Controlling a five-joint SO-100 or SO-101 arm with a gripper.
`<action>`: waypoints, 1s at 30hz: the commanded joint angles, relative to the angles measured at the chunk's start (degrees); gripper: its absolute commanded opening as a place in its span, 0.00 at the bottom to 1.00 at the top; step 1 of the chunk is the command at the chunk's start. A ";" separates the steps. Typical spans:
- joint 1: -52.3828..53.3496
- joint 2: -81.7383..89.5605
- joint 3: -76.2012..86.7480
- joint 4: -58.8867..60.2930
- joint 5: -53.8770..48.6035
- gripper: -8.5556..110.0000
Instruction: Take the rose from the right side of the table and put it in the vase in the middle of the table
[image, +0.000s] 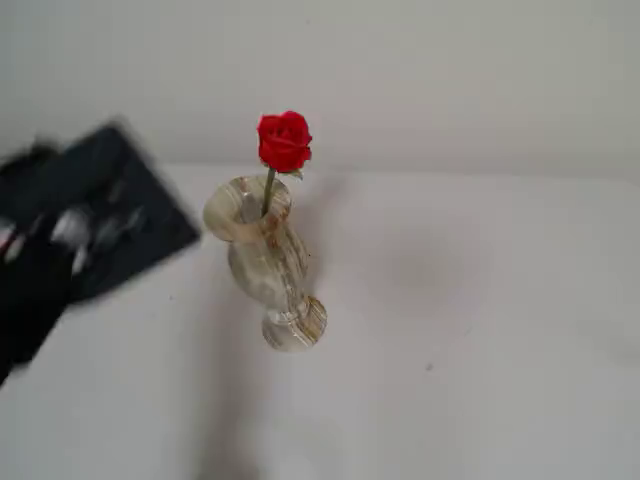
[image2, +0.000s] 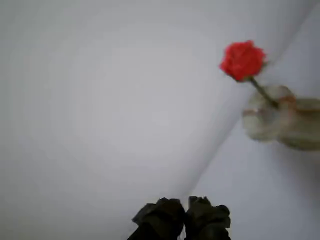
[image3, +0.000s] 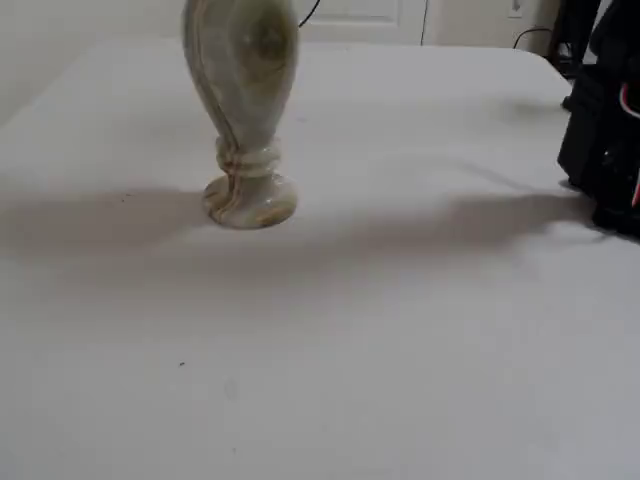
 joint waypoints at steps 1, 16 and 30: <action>2.20 22.68 33.40 -8.53 -1.67 0.07; 6.94 66.27 97.38 -24.79 1.93 0.07; 8.26 66.27 128.50 -27.25 3.34 0.07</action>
